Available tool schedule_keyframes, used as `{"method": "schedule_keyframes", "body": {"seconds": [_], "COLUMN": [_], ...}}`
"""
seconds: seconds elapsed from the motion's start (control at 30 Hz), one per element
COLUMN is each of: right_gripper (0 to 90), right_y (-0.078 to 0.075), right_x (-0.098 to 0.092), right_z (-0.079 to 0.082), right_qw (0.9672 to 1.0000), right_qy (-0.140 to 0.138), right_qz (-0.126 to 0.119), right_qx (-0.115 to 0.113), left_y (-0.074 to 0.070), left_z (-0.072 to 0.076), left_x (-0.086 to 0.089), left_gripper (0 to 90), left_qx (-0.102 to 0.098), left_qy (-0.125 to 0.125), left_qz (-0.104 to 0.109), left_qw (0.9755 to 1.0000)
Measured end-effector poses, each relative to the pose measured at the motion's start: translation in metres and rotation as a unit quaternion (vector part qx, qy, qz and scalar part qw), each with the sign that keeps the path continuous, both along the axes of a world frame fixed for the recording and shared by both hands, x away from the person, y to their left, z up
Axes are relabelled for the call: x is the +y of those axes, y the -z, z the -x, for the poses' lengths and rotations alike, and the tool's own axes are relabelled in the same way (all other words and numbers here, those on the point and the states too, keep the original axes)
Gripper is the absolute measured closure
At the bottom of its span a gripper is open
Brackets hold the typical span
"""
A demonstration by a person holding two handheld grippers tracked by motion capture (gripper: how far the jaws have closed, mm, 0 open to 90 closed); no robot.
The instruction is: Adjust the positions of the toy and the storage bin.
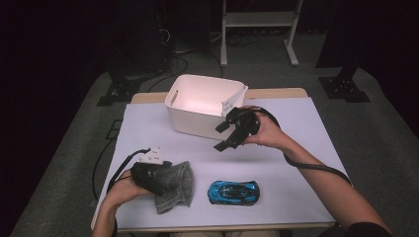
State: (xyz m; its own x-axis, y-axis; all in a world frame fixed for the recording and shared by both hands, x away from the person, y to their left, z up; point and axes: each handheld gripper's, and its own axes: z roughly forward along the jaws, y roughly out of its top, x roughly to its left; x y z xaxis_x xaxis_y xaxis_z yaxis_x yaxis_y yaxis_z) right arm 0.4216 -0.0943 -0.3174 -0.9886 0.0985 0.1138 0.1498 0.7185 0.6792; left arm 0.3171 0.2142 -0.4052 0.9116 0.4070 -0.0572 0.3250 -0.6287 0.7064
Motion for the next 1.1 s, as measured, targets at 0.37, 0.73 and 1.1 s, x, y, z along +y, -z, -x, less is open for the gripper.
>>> {"method": "schedule_keyframes", "body": {"seconds": [0.37, 0.73, 1.1], "right_gripper": [22.9, 23.5, 24.1], "right_y": [-0.022, -0.027, -0.025], "right_x": [0.018, 0.035, 0.047], "right_z": [-0.026, -0.052, -0.075], "right_qw": [0.9999, 0.9998, 0.9995], "right_qy": [0.000, 0.004, 0.011], "right_qz": [0.003, 0.017, 0.028], "right_qx": [-0.013, -0.013, -0.005], "left_y": [0.001, 0.002, 0.000], "left_z": [0.001, 0.002, 0.003], "left_x": [0.001, 0.003, 0.005], "left_gripper": [13.2, 11.9, 11.7], "left_qx": [0.002, 0.007, 0.005], "left_qy": [-0.003, -0.003, -0.001], "left_qz": [0.002, 0.003, 0.008], "left_qw": [1.0000, 1.0000, 1.0000]}}
